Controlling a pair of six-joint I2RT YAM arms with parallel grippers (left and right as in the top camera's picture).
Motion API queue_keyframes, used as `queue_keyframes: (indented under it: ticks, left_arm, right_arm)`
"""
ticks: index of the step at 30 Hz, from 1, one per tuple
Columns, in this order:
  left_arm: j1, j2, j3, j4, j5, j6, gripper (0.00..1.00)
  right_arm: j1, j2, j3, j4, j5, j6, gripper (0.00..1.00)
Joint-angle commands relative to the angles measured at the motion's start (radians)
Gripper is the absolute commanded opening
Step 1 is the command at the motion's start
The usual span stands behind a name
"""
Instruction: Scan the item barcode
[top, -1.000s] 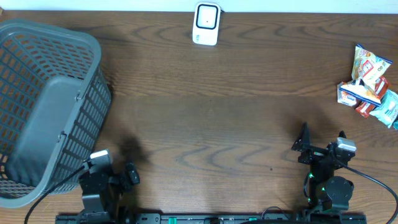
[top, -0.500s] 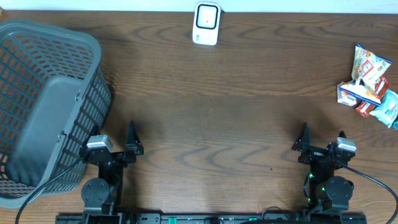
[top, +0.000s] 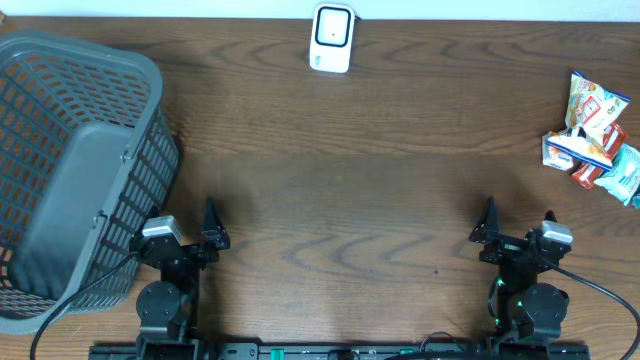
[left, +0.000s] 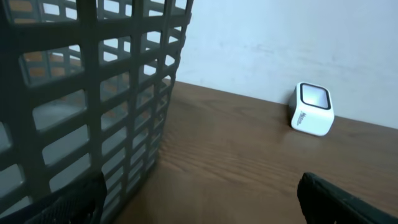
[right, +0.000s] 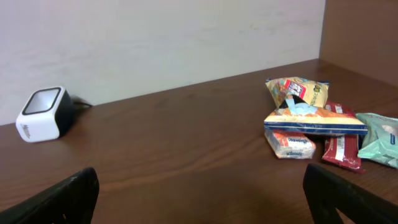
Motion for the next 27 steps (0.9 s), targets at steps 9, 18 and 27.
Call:
queue_keyframes:
  ticks: [9,18,27]
  left_arm:
    - [-0.002,-0.004,-0.010,-0.063,-0.010,0.005,0.98]
    - [0.000,-0.004,-0.010,-0.062,-0.010,0.002,0.98]
    - [0.016,-0.004,-0.009,-0.063,0.008,0.002,0.98]
  right_arm:
    - [0.000,-0.006,-0.001,-0.004,-0.002,-0.016,0.99]
    - [0.000,-0.006,-0.001,-0.004,-0.002,-0.015,0.99]
    - [0.000,-0.006,-0.001,-0.004,-0.002,-0.015,0.99]
